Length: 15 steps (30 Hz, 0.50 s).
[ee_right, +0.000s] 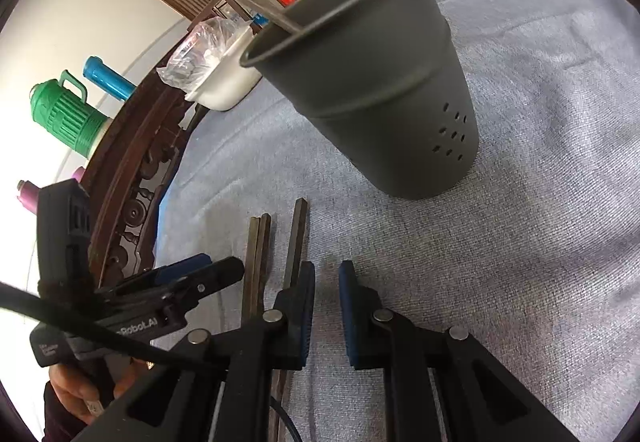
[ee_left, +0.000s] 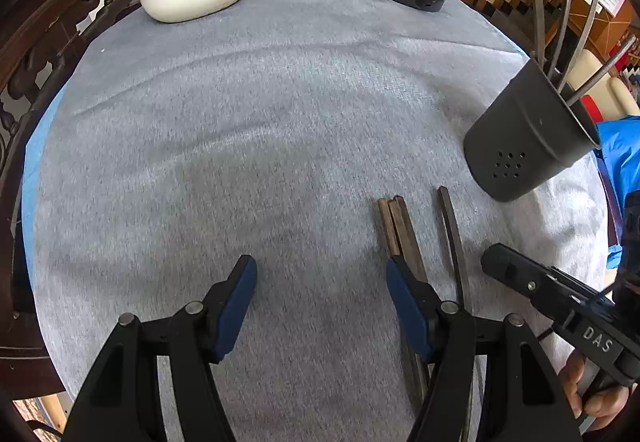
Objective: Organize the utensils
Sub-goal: 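Pinch one chopstick with the left tool while the right tool pinches another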
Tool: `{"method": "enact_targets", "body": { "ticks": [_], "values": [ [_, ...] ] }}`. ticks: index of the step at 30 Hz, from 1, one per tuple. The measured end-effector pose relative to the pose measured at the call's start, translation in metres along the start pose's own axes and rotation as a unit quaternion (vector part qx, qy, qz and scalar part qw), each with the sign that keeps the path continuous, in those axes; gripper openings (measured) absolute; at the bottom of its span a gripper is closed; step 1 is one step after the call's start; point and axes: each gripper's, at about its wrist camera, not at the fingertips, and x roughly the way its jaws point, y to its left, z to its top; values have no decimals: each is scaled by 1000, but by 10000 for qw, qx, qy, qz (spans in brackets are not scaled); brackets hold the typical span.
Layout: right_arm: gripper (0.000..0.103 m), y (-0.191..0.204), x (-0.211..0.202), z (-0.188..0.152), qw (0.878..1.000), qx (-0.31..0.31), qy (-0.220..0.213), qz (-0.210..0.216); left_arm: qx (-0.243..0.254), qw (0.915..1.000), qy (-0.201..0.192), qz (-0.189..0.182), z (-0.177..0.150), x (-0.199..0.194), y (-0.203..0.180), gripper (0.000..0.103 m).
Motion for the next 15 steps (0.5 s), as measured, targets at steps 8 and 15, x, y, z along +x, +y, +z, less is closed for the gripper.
{"method": "enact_targets", "body": {
  "ticks": [8,15],
  "values": [
    [12,-8,-1,-1,9999,76,-20,89,-75,9999,-83,-129,0,-9,2,68],
    [12,-4,0,-3,10000,-54,-68,15,36,10000,-59,-47,4,-3,-6,68]
  ]
}}
